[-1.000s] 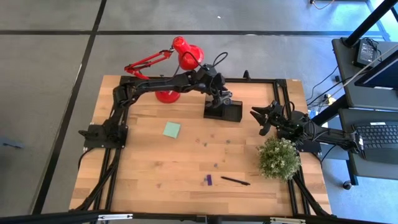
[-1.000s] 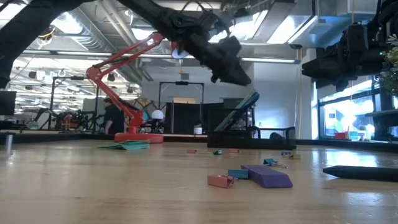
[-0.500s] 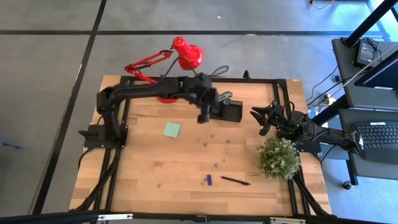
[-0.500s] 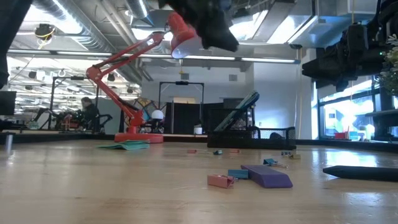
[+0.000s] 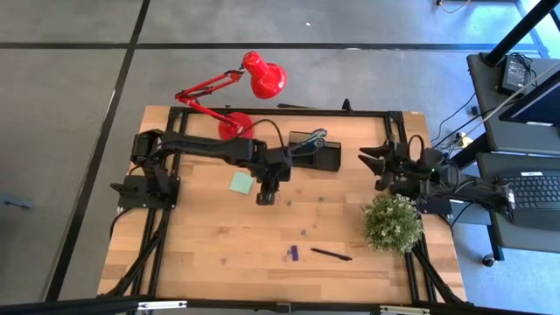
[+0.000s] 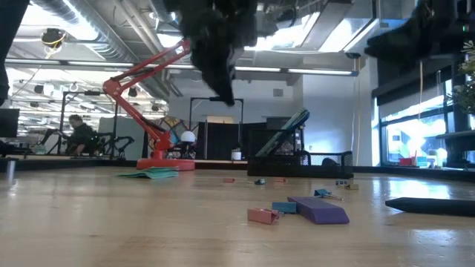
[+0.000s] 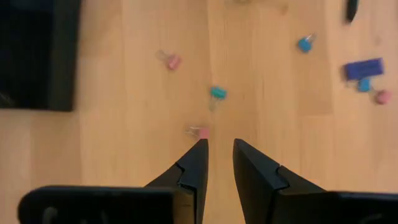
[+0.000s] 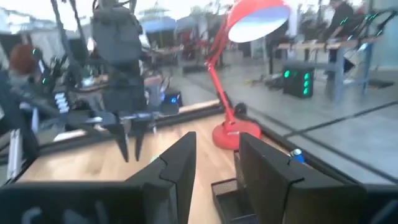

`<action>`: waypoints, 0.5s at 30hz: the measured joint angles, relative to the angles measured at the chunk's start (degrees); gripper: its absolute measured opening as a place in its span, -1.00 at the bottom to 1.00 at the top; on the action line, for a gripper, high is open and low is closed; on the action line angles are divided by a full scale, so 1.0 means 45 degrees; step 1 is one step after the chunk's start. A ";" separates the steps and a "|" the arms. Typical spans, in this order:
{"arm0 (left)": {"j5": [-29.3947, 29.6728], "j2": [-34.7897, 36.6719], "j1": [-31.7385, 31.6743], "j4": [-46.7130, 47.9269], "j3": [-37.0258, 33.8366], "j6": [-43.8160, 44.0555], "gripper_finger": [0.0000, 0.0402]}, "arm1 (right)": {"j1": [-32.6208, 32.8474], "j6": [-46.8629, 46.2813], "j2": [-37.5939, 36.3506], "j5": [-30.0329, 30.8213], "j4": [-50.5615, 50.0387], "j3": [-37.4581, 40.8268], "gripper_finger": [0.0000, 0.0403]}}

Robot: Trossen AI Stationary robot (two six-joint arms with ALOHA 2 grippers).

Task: Pick and place office supplies into organizer
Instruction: Put the black pen into the black desk organizer

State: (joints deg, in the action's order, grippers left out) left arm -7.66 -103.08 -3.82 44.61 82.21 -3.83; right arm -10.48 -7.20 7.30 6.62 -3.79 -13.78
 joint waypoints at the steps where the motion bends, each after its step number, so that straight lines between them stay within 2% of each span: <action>1: -0.0039 0.0030 0.0044 -0.0438 -0.0417 0.0019 -0.67 | 0.0076 0.0001 0.0398 -0.0093 -0.0300 -0.0419 -0.37; 5: -0.0178 0.0274 0.0201 -0.1815 -0.1822 0.0309 -0.70 | 0.0594 0.0172 0.2619 -0.0197 -0.1124 -0.2128 -0.37; 9: -0.0175 0.0576 0.0249 -0.2738 -0.3058 0.0828 -0.72 | 0.1477 0.0680 0.5662 -0.0212 -0.1948 -0.3975 -0.37; 15: -0.0175 0.1045 0.0526 -0.4400 -0.4492 0.1029 -0.74 | 0.3329 -0.0021 1.0042 -0.0275 -0.4604 -0.7181 -0.37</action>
State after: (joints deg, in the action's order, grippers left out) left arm -8.45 -98.38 -1.46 24.81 62.00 0.80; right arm 4.50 -7.30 52.48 5.39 -24.51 -46.09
